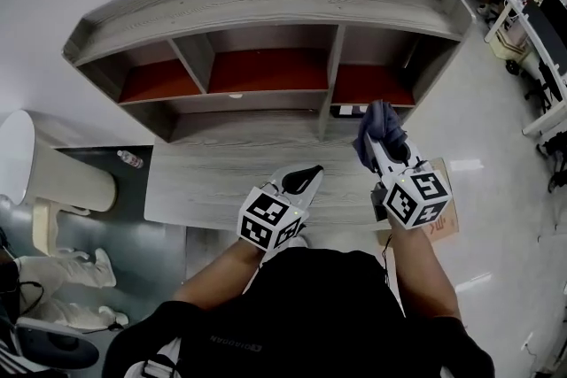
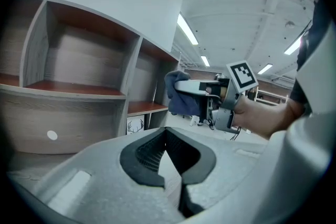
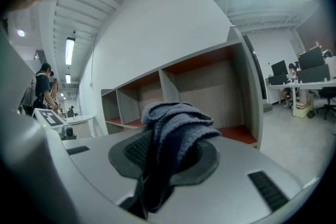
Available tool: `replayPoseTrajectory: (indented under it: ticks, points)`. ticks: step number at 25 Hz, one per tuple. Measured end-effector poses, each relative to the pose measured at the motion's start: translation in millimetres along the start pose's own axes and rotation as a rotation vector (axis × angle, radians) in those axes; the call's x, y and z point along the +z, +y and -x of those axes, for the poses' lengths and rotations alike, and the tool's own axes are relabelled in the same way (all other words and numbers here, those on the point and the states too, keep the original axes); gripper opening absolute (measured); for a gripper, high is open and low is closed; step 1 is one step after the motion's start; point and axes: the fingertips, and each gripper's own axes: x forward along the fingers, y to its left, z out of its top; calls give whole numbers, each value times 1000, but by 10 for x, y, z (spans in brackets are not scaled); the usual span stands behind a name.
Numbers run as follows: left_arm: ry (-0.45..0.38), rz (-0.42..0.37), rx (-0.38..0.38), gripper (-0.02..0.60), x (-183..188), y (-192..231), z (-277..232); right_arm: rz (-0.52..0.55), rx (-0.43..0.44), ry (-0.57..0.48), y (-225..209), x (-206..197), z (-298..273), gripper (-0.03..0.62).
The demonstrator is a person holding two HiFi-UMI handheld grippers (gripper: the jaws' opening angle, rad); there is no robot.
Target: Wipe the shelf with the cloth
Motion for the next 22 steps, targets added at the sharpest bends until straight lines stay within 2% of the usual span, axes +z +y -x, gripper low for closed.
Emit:
replayPoseTrajectory:
  ticks: [4,8,14,22]
  points:
    - [-13,6,36,8,37,-65,-26,-3,27,20,-10,-166,301,95]
    - [-36,48,86,8,57,-186,-38,10,72,70,-23,-397,625,95]
    - [-52,43,140,8,17,-630,-89,-56,149,114,-97,-675,1056,94]
    - [-57,61,172,8,-115,-1330,-127,-28,253,149,-83,-832,1687,92]
